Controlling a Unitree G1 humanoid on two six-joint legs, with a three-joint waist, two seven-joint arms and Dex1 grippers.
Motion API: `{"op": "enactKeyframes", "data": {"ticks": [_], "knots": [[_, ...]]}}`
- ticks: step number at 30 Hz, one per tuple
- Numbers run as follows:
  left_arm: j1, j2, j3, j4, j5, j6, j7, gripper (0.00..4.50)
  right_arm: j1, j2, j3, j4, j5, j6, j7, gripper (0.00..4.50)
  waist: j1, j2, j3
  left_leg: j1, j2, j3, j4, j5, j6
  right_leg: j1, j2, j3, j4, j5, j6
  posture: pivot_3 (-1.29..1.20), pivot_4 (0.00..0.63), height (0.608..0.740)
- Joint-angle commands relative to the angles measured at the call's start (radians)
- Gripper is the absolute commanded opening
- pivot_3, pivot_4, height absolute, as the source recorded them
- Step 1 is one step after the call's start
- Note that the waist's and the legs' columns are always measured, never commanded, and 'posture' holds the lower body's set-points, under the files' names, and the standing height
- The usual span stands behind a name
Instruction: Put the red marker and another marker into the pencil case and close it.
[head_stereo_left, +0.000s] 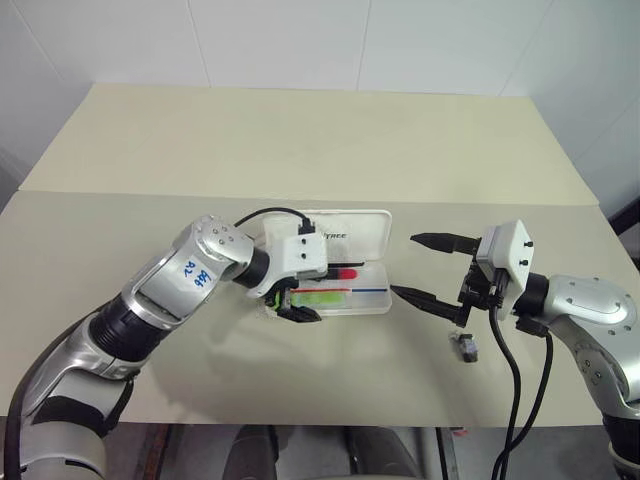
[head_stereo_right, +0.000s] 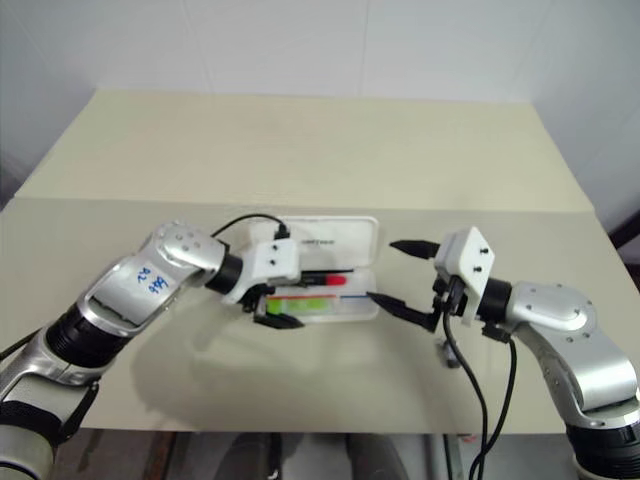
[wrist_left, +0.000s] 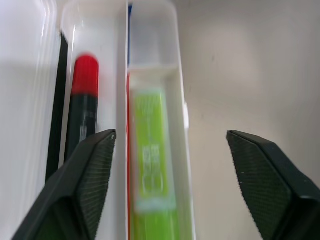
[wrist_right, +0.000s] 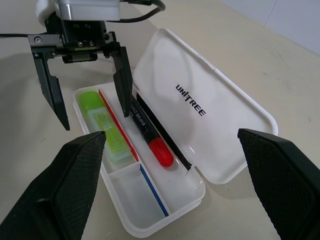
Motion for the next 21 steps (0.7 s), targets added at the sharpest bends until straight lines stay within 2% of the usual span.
{"op": "enactKeyframes", "data": {"ticks": [1,3,4,7,12,21], "knots": [[-0.029,-0.019,0.07,-0.033,-0.034,0.006,0.011,3.83,-0.007,0.005,-0.027,-0.025,0.013,-0.02,0.0,4.5,0.0,0.0,0.0,0.0,0.0,0.0,0.0,0.0,0.0,0.0,0.0,0.0,0.0,0.0,0.0,0.0,0.15,0.74],[-0.019,-0.034,0.125,-0.026,-0.056,-0.033,0.019,4.17,-0.012,-0.001,-0.029,-0.01,0.014,-0.017,0.011,4.5,0.001,0.0,0.0,0.0,0.0,0.0,0.0,0.0,0.0,0.0,0.0,0.0,0.0,0.0,0.0,0.0,0.15,0.74],[-0.012,-0.039,0.149,-0.022,-0.065,-0.06,0.019,4.48,-0.013,-0.006,-0.033,-0.004,0.016,-0.015,0.017,4.5,0.001,0.0,0.0,0.0,0.0,0.0,0.0,0.0,0.0,0.0,0.0,0.0,0.0,0.0,0.0,0.0,0.15,0.74],[0.039,-0.022,0.236,-0.01,-0.097,-0.218,-0.022,4.48,-0.014,-0.031,-0.051,0.019,0.022,-0.001,0.04,4.5,-0.002,0.0,0.0,0.0,0.0,0.0,0.0,0.0,0.0,0.0,0.0,0.0,0.0,0.0,0.0,0.0,0.15,0.74],[0.144,0.047,0.404,0.051,-0.156,-0.443,-0.124,4.48,0.014,-0.143,-0.065,0.064,-0.008,0.024,0.109,4.5,-0.003,0.0,0.0,0.001,0.0,0.001,0.0,0.0,0.0,0.0,0.0,0.0,0.0,0.0,0.0,0.0,0.15,0.74],[0.26,0.136,0.462,0.127,-0.126,-0.737,-0.222,4.48,0.139,-0.353,-0.127,0.094,-0.052,0.093,0.217,4.5,0.013,0.0,0.0,0.001,0.0,0.001,0.0,0.0,0.001,0.002,-0.001,0.0,-0.004,0.001,0.001,0.0,0.15,0.74]]}}
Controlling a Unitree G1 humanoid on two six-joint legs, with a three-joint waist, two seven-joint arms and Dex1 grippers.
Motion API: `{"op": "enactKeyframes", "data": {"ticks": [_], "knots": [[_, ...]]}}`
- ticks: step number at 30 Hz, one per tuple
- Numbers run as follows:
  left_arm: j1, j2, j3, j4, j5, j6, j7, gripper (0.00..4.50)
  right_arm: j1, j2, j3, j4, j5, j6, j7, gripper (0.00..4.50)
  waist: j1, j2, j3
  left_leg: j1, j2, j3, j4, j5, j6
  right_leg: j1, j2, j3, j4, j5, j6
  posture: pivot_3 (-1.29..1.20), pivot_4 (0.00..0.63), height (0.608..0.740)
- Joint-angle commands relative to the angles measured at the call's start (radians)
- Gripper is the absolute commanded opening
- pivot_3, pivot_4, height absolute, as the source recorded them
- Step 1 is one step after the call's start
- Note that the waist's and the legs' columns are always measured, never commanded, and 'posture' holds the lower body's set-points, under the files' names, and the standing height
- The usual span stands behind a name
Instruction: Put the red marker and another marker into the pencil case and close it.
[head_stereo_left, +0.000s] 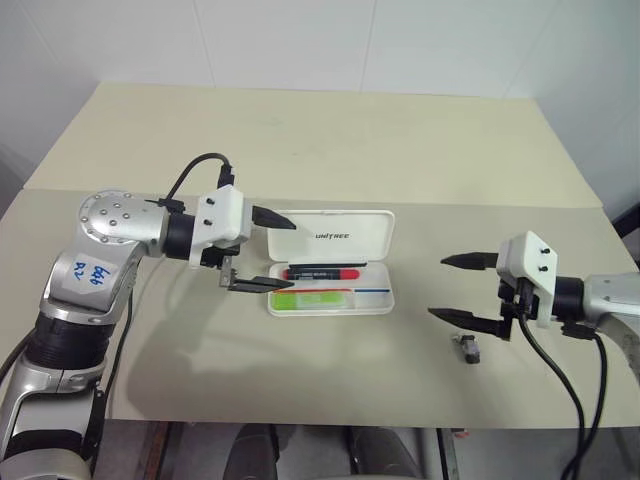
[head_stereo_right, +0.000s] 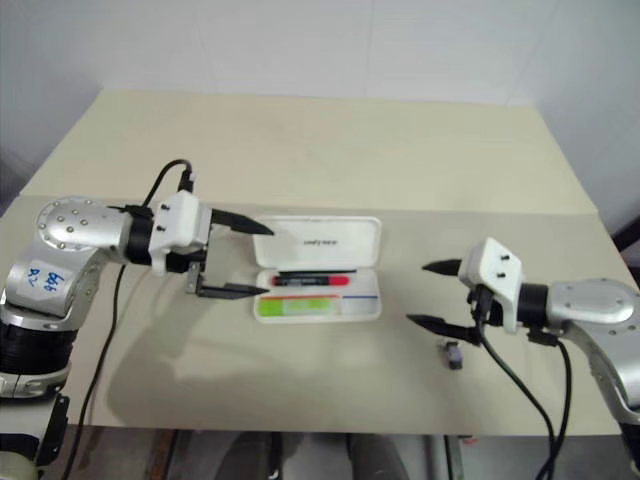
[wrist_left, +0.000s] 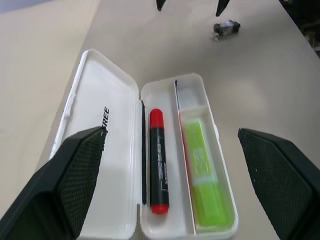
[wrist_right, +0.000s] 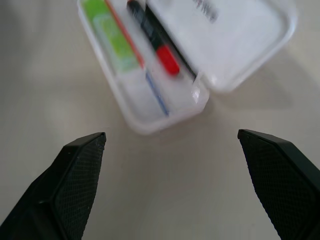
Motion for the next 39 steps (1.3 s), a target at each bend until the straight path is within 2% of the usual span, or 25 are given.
{"op": "enactKeyframes", "data": {"ticks": [1,6,11,16,19,28,31,39], "knots": [[0.034,0.039,0.036,0.013,0.001,-0.083,-0.034,4.48,0.039,-0.077,-0.048,-0.005,-0.033,0.051,0.022,4.5,0.003,0.0,0.0,0.0,0.0,0.0,0.0,0.0,0.0,0.0,0.0,0.0,0.0,0.0,0.0,0.0,0.15,0.74],[0.086,0.041,0.038,0.019,0.002,-0.123,-0.019,4.48,0.115,-0.146,-0.084,-0.047,-0.038,0.159,0.026,4.5,0.005,0.0,0.0,0.0,0.0,0.0,0.0,0.0,0.0,0.0,0.0,0.0,0.0,0.0,0.0,0.0,0.15,0.74],[0.127,0.015,0.021,-0.004,-0.005,-0.128,0.001,4.48,0.192,-0.167,-0.15,-0.096,-0.049,0.221,0.043,4.5,0.006,0.0,0.0,0.0,0.0,0.0,0.0,0.0,0.0,0.0,0.0,0.0,0.0,0.0,0.0,0.0,0.15,0.74],[0.128,0.015,0.013,0.017,0.004,-0.145,-0.007,4.48,0.231,-0.166,-0.196,-0.154,-0.034,0.378,-0.006,4.5,0.006,0.0,0.0,0.0,0.0,0.0,0.0,0.0,0.0,0.0,0.0,0.0,0.0,0.0,0.0,0.0,0.15,0.74],[0.121,0.007,0.003,0.032,0.014,-0.152,-0.002,4.48,0.195,-0.122,-0.238,-0.183,0.031,0.616,-0.104,4.5,0.005,0.0,0.0,0.0,0.0,0.0,0.0,0.0,0.0,0.0,0.0,0.0,0.0,0.0,0.0,0.0,0.15,0.74],[0.122,-0.01,-0.014,0.055,0.026,-0.17,-0.002,4.48,0.018,-0.036,-0.299,-0.284,0.182,1.105,-0.252,4.5,0.005,0.0,0.0,0.0,0.0,0.0,-0.001,0.0,0.0,-0.001,0.0,0.001,-0.001,0.0,0.0,0.0,0.15,0.74],[0.124,-0.006,-0.012,0.073,0.03,-0.185,-0.008,4.48,0.003,0.01,-0.312,-0.293,0.262,1.135,-0.329,4.5,0.005,0.0,0.0,0.0,0.0,0.0,-0.002,0.0,0.0,-0.001,0.0,0.0,-0.002,0.0,0.0,0.0,0.15,0.74],[0.115,0.013,0.0,0.099,0.036,-0.207,-0.023,4.48,-0.005,0.094,-0.279,-0.265,0.478,1.135,-0.656,4.5,0.002,0.0,0.0,-0.001,0.0,0.001,-0.002,-0.001,0.001,-0.001,0.0,0.001,-0.003,0.0,0.0,0.0,0.15,0.74]]}}
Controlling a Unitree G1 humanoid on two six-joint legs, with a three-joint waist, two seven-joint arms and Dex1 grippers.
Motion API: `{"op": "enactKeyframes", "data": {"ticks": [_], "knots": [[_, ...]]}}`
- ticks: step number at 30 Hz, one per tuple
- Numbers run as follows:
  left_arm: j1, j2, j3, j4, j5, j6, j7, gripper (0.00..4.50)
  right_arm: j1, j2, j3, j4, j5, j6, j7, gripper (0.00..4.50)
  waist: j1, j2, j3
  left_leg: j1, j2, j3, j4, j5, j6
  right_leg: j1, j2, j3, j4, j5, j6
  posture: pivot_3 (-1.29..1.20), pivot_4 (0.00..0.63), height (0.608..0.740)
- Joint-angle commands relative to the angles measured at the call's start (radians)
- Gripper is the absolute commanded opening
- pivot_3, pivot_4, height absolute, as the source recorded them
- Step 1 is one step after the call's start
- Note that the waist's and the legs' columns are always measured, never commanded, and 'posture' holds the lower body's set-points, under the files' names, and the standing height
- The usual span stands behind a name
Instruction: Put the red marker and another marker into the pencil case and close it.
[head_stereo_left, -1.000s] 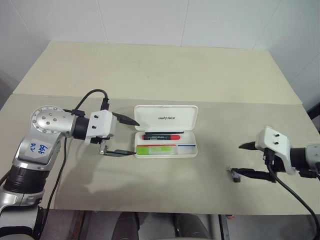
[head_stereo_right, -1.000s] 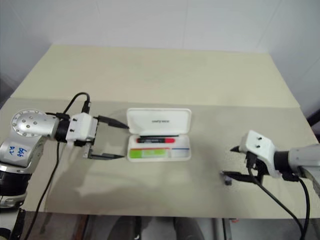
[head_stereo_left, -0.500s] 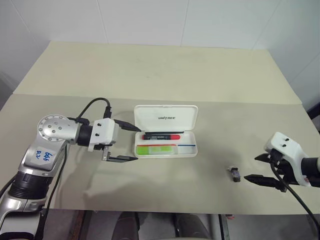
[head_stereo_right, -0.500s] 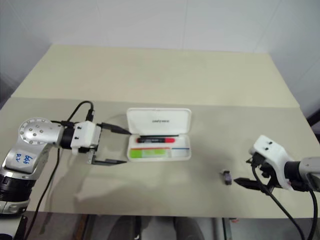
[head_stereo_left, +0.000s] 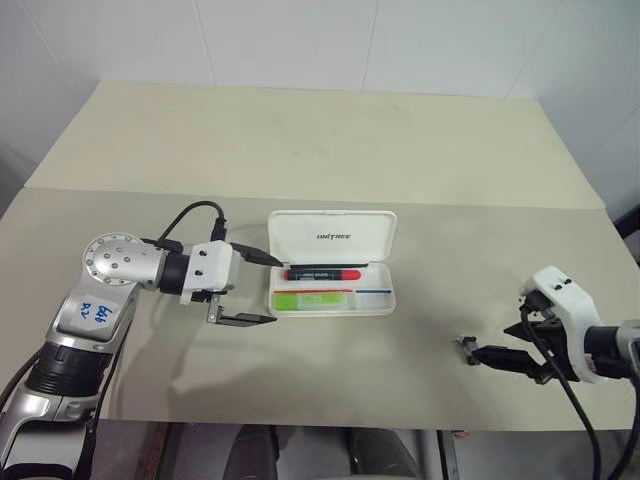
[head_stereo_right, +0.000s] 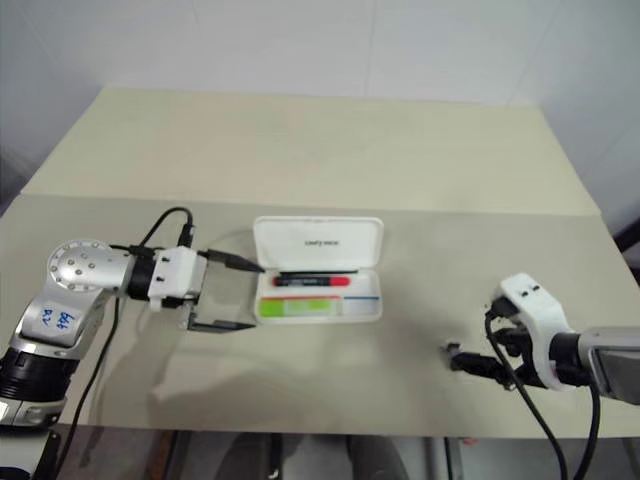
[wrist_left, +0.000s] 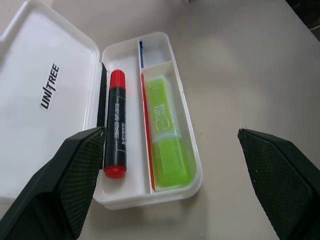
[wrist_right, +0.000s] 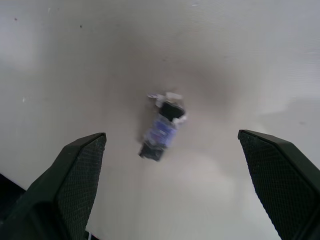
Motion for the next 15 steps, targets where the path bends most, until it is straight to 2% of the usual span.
{"op": "enactKeyframes", "data": {"ticks": [1,6,15], "knots": [[-0.018,0.02,0.021,-0.008,0.0,-0.017,-0.004,4.48,-0.019,0.028,0.0,0.013,0.085,0.004,-0.143,4.5,-0.001,0.0,0.0,0.0,0.0,0.0,0.0,0.0,0.0,0.0,0.0,0.0,0.0,0.0,0.0,0.0,0.15,0.74],[-0.001,0.031,0.032,-0.032,-0.006,-0.007,0.008,4.48,-0.051,0.071,0.025,0.063,0.17,0.004,-0.324,4.5,-0.002,0.0,0.0,0.0,0.0,0.0,0.0,0.0,0.0,0.0,0.0,0.0,0.0,0.0,0.0,0.0,0.15,0.74],[0.024,0.048,0.052,-0.066,-0.011,0.012,0.031,4.48,-0.04,0.091,0.059,0.115,0.367,0.004,-0.567,4.5,-0.002,0.0,0.0,-0.001,0.001,0.0,-0.001,0.0,0.0,-0.001,0.0,0.0,0.0,0.0,0.0,0.0,0.15,0.74]]}}
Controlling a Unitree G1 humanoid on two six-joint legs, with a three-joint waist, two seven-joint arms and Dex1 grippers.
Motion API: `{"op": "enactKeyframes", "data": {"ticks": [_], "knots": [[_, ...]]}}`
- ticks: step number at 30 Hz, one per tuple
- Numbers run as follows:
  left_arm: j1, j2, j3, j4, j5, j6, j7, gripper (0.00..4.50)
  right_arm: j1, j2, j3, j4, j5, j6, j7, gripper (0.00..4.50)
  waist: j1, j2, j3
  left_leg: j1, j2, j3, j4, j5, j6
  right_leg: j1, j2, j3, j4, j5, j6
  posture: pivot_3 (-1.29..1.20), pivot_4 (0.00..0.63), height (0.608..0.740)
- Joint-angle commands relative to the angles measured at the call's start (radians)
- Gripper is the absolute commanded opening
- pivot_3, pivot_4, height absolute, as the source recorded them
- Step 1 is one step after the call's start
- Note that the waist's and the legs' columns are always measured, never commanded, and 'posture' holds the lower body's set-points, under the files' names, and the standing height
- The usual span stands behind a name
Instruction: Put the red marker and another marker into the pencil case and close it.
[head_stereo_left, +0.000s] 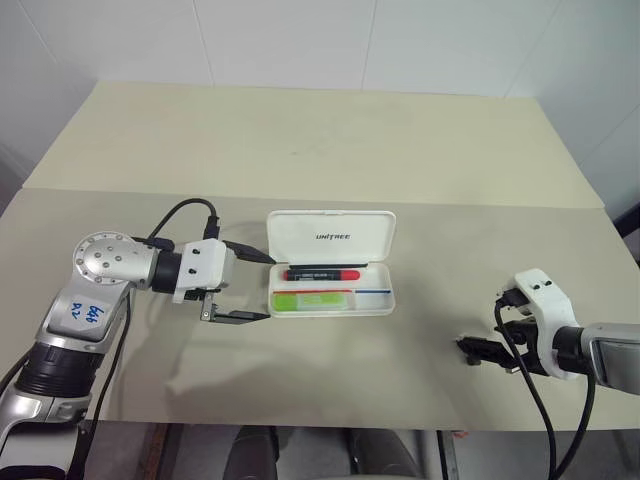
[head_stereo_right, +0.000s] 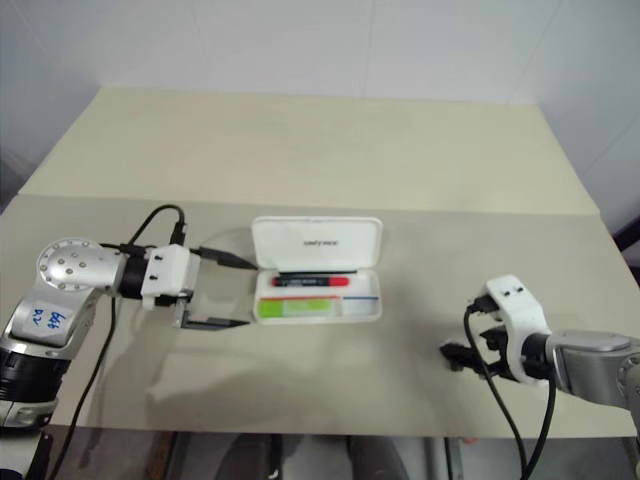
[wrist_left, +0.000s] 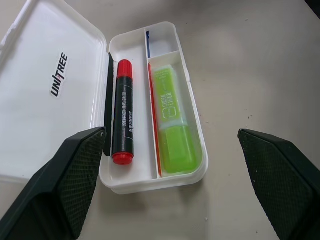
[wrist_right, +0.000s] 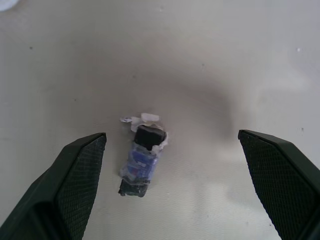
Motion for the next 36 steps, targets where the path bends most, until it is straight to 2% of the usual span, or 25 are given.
{"op": "enactKeyframes", "data": {"ticks": [1,2,6,14,20,24,28,32,36], "knots": [[0.01,0.021,0.036,-0.037,-0.013,0.003,0.012,4.48,0.016,0.01,0.005,0.006,0.093,0.004,-0.095,4.5,0.0,0.0,0.0,0.0,0.0,0.0,0.0,0.0,0.0,0.0,0.0,0.0,0.0,0.0,0.0,0.0,0.15,0.74],[0.01,0.022,0.038,-0.038,-0.012,0.003,0.014,4.48,0.027,0.012,0.005,0.002,0.121,0.004,-0.119,4.5,-0.001,0.0,0.0,0.0,0.0,0.0,0.0,0.0,0.0,0.0,0.0,0.0,0.0,0.0,0.0,0.0,0.15,0.74],[0.007,0.023,0.039,-0.034,-0.011,0.002,0.019,4.5,0.071,0.006,0.003,-0.017,0.253,-0.018,-0.223,3.19,-0.001,-0.001,0.0,0.0,0.0,0.0,0.0,0.0,0.0,0.0,0.0,0.0,0.0,0.0,0.0,0.0,0.15,0.74],[-0.006,0.016,0.037,-0.024,-0.005,-0.009,0.027,4.5,0.143,-0.174,0.126,-0.012,0.531,-0.259,-0.446,0.44,-0.011,-0.001,-0.001,0.0,0.001,0.0,-0.001,0.0,0.0,0.0,0.0,0.0,-0.001,0.0,-0.001,0.0,0.15,0.74],[-0.011,0.012,0.034,-0.021,-0.001,-0.015,0.037,4.5,0.112,-0.273,0.197,0.0,0.551,-0.364,-0.463,0.34,-0.024,-0.001,-0.001,0.0,0.001,0.0,-0.001,0.0,0.0,0.0,0.0,0.001,-0.001,0.0,-0.001,0.0,0.15,0.74],[-0.01,0.009,0.033,-0.021,0.002,-0.019,0.046,4.5,0.03,-0.312,0.228,-0.014,0.355,-0.374,-0.304,0.34,-0.024,-0.001,0.0,0.0,0.002,0.0,-0.001,0.0,0.0,0.0,0.001,0.001,-0.001,0.0,-0.001,0.0,0.15,0.74],[0.0,0.01,0.035,-0.027,0.003,-0.021,0.053,4.5,-0.031,-0.384,0.301,-0.05,0.046,-0.481,0.013,0.34,-0.022,-0.001,0.0,0.0,0.003,0.001,-0.001,0.0,0.0,-0.001,0.0,0.0,-0.001,-0.001,-0.002,0.0,0.15,0.74],[0.008,0.017,0.041,-0.03,0.007,-0.024,0.058,4.5,-0.082,-0.472,0.43,-0.032,-0.287,-0.734,0.416,0.34,-0.021,0.001,0.0,-0.001,0.003,0.002,-0.002,0.0,0.0,-0.003,0.0,0.0,-0.001,-0.002,-0.003,0.0,0.15,0.74],[0.008,0.025,0.046,-0.026,0.011,-0.027,0.059,4.5,-0.194,-0.434,0.529,0.05,-0.476,-0.901,0.686,0.34,-0.023,0.001,0.0,0.0,0.003,0.002,-0.002,-0.001,0.0,-0.003,0.0,-0.001,-0.001,-0.002,-0.004,0.0,0.15,0.74]]}}
